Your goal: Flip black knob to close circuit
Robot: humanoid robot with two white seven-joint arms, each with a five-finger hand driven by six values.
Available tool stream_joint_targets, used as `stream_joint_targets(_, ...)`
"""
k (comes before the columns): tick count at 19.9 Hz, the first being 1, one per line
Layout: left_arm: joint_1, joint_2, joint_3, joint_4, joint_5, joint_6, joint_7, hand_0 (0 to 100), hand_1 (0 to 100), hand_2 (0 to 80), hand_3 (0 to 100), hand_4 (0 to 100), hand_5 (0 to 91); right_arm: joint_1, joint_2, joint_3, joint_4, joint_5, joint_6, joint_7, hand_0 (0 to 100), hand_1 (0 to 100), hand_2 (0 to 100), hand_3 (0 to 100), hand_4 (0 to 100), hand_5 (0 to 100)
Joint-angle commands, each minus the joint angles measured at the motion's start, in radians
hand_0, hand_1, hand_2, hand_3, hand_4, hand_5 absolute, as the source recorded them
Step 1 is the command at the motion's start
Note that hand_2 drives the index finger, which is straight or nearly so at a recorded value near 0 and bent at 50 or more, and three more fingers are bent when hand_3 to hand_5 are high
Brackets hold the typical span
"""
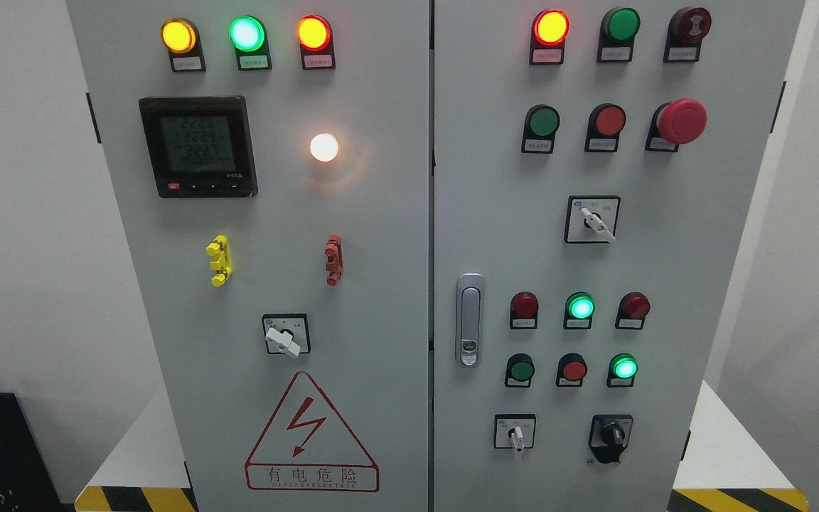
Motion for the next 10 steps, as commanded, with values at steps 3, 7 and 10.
stream_joint_targets(3,0.034,0.0,0.011,-0.035,0.008,0.001,0.0,0,0,0.0,5,3,0.0,0.098,0.031,0.107,-1.289,-0.195,0.135,-0.007,0,6,14,24,22,9)
stream_joint_targets(7,0.034,0.001,0.011,-0.034,0.008,0.001,0.0,0,0,0.0,5,3,0.0,0.086,0.034,0.096,-1.396,-0.179,0.071,-0.048,0,10,21,41,36,22)
stream_joint_targets(10,0.034,0.0,0.011,-0.034,0.008,0.001,0.0,0,0,0.0,5,3,0.0,0.072,0.022,0.053,-1.391,-0.033,-0.038,-0.054,0,13,31,56,50,38)
